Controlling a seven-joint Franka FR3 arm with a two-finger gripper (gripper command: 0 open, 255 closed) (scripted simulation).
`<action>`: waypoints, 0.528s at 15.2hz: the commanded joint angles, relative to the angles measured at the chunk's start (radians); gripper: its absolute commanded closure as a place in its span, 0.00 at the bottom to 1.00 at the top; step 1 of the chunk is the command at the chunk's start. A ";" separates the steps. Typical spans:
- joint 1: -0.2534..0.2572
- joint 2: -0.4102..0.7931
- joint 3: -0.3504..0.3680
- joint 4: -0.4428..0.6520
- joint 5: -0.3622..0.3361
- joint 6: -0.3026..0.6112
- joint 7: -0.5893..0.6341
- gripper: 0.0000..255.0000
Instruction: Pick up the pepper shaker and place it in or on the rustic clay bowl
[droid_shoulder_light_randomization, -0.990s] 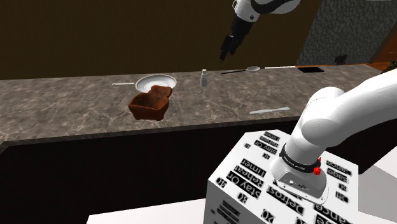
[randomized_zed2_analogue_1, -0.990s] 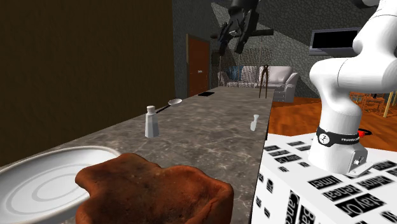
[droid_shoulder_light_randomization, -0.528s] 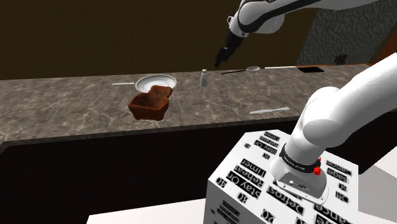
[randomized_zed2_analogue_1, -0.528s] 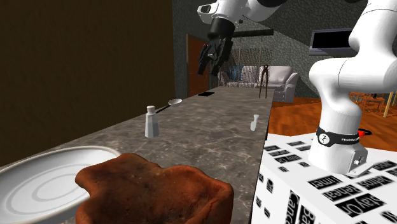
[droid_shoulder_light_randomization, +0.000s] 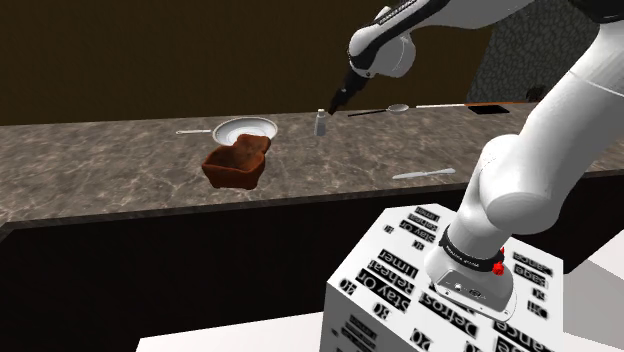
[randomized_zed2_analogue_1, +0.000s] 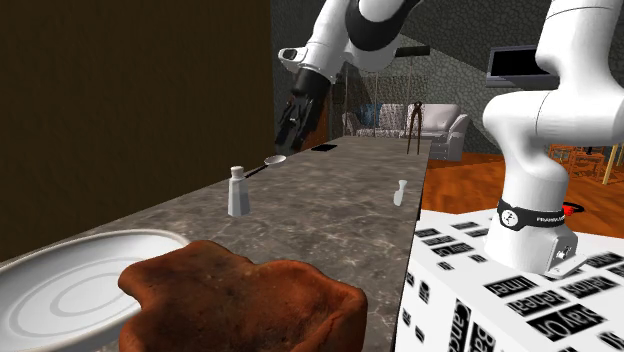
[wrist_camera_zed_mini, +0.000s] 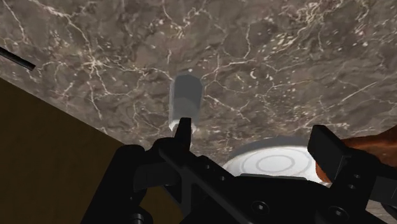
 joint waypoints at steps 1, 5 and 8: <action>0.057 0.098 -0.064 0.048 0.152 0.038 -0.143 0.00; 0.076 0.306 -0.100 0.181 0.506 0.028 -0.445 0.00; 0.009 0.435 -0.053 0.282 0.683 -0.002 -0.592 0.00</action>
